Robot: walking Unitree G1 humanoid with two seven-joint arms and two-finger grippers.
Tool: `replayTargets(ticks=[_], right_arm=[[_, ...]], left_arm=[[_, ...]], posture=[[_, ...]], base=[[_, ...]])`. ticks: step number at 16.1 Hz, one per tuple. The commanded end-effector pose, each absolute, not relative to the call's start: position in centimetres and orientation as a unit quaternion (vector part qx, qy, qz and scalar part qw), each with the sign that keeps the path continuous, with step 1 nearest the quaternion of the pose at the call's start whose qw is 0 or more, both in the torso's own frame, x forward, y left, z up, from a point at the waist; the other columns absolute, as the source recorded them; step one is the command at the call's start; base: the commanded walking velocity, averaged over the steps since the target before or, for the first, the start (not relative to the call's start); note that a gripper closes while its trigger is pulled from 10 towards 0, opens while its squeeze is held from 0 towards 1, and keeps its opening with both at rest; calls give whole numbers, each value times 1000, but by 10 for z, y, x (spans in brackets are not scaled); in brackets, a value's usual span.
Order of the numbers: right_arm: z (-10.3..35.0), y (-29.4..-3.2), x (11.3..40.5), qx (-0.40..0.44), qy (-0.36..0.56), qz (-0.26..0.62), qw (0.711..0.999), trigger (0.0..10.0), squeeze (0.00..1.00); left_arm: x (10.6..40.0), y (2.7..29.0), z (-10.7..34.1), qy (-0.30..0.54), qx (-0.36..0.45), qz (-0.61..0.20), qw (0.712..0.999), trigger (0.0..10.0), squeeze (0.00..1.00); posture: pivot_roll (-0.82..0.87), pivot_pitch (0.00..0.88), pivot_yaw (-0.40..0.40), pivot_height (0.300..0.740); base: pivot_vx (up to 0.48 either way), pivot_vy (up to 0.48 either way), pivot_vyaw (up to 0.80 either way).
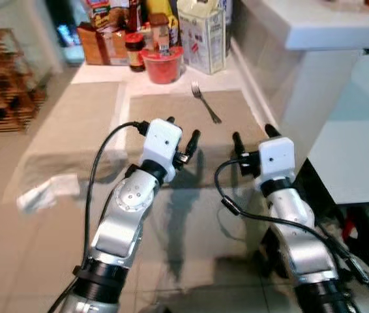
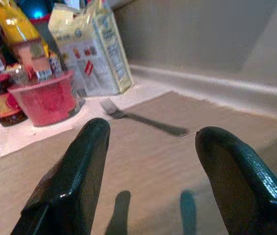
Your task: Setting the table
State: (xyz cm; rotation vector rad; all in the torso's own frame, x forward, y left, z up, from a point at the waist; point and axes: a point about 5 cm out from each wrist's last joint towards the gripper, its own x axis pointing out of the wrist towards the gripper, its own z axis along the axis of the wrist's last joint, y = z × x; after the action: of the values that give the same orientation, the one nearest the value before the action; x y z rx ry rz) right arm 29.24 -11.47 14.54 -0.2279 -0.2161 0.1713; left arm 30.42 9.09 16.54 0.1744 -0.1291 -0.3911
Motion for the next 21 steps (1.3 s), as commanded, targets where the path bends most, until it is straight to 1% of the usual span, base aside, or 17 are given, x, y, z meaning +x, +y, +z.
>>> replayTargets(ticks=[1, 4, 6, 10, 16, 18, 21], right_arm=[[144, -122, 294, -118, -99, 80, 985, 10000, 0], [143, -122, 294, -120, -96, 83, 985, 10000, 0], [143, -120, 295, -119, -95, 85, 985, 10000, 0], [144, -118, 297, -123, -93, 86, 984, 10000, 0], [145, -119, 298, -113, -93, 87, 985, 10000, 0], [145, -119, 298, -113, -89, 87, 986, 10000, 0], [141, -119, 298, -113, -79, 76, 987, 10000, 0]], left_arm=[[305, 87, 167, -62, 79, -192, 976, 10000, 0], [305, 88, 167, -63, 82, -189, 977, 10000, 0], [306, 89, 168, -66, 94, -184, 976, 10000, 0], [306, 88, 169, -65, 90, -188, 976, 10000, 0], [305, 86, 169, -65, 98, -190, 975, 10000, 0], [305, 85, 168, -63, 99, -191, 974, 10000, 0], [304, 85, 167, -61, 101, -193, 974, 10000, 0]], posture=[[-2, 16, 39, 740], [-1, 17, 37, 740], [1, 18, 36, 740], [6, 18, 36, 740], [7, 23, 37, 740], [6, 25, 38, 740], [5, 27, 41, 740]], base=[[277, 394, 0], [276, 393, 0], [0, 0, 0], [0, 0, 0], [0, 0, 589], [0, -428, 584], [0, -429, 0]])
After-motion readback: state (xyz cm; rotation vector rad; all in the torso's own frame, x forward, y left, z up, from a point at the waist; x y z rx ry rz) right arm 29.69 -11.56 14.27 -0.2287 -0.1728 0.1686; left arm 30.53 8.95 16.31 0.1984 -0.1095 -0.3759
